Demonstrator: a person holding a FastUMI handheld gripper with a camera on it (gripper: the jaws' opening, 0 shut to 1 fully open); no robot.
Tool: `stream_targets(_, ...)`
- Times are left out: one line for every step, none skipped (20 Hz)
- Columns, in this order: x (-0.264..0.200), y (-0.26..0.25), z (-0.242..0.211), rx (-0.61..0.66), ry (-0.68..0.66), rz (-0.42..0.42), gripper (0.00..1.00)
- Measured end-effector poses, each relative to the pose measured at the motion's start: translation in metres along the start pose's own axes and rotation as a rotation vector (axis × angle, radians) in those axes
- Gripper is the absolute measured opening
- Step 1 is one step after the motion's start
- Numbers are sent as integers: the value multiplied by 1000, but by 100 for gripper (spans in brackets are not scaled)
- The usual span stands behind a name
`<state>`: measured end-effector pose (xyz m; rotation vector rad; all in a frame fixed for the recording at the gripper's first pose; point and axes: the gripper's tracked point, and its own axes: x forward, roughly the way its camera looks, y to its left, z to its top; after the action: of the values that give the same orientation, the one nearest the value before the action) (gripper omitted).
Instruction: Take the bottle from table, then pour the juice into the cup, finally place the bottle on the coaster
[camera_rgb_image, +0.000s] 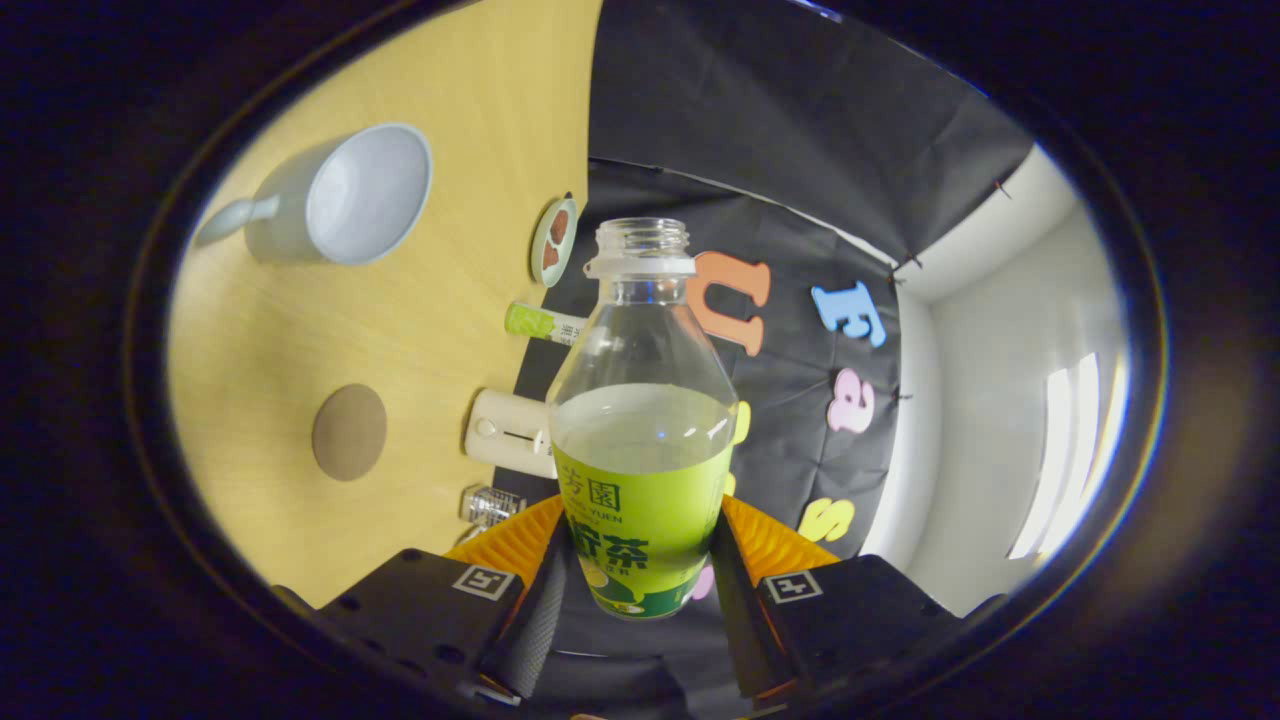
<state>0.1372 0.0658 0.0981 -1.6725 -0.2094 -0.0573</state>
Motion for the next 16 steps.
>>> stream_targets(-3, 4, -4, 77, 13, 26, 76)
stream_targets(-4, 12, -8, 167, 32, 58, 76)
stream_targets(-7, 18, -13, 248, 51, 92, 76)
stream_targets(-7, 24, -14, 315, 64, 121, 76)
stream_targets(-9, 27, -18, 388, 80, 141, 76)
stream_targets(-11, 27, -21, 445, 92, 154, 76)
stream_targets(-12, 29, -23, 493, 101, 163, 76)
stream_targets(-14, 32, -24, 544, 112, 178, 76)
stream_targets(-14, 36, -26, 579, 124, 190, 76)
stream_targets(-13, 35, -28, 621, 137, 204, 76)
stream_targets(-12, 38, -29, 663, 147, 215, 76)
stream_targets(-13, 40, -31, 707, 157, 231, 76)
stream_targets(-12, 43, -31, 760, 163, 248, 76)
stream_targets(-12, 46, -32, 815, 173, 270, 76)
stream_targets(-13, 49, -32, 867, 180, 288, 76)
stream_targets(-15, 49, -32, 914, 185, 299, 76)
